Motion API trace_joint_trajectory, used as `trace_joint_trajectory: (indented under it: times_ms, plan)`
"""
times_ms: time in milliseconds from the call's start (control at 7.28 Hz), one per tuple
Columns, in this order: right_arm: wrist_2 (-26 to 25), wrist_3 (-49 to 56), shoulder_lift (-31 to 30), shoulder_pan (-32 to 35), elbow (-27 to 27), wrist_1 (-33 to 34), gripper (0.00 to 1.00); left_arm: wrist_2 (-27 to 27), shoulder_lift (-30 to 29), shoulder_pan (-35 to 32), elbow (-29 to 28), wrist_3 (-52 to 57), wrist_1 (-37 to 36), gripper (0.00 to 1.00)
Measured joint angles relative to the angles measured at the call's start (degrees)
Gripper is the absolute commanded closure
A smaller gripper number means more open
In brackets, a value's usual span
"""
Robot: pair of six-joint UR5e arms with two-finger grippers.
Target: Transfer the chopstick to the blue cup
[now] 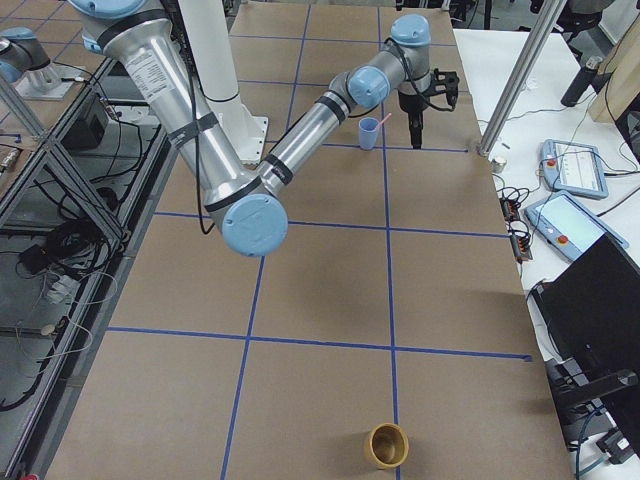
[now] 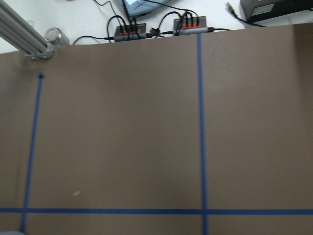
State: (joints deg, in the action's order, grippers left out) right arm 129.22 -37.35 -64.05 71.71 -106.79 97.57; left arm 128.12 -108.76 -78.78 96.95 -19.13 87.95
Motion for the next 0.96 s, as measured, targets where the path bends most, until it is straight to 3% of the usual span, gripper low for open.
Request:
trace_joint_trajectory:
  times_ms: [137, 412, 687, 962]
  plan:
    - [1.61, 12.39, -5.03, 5.01, 1.31, 3.43, 0.00, 0.04, 2.84, -2.45, -0.48, 4.77, 0.28, 0.02]
    - [2.20, 33.63, -10.46, 13.37, 10.83, 7.71, 0.00, 1.14, 8.50, -6.74, -2.04, 13.57, 0.51, 0.02]
    - [2.49, 43.46, -12.73, 20.02, 19.40, 8.19, 0.00, 1.71, 11.98, -8.58, -3.25, 15.76, 0.58, 0.02]
    - [2.74, 46.39, -16.33, 24.16, 21.05, 8.20, 0.00, 1.76, 13.31, -9.05, -5.40, 16.07, 0.63, 0.02]
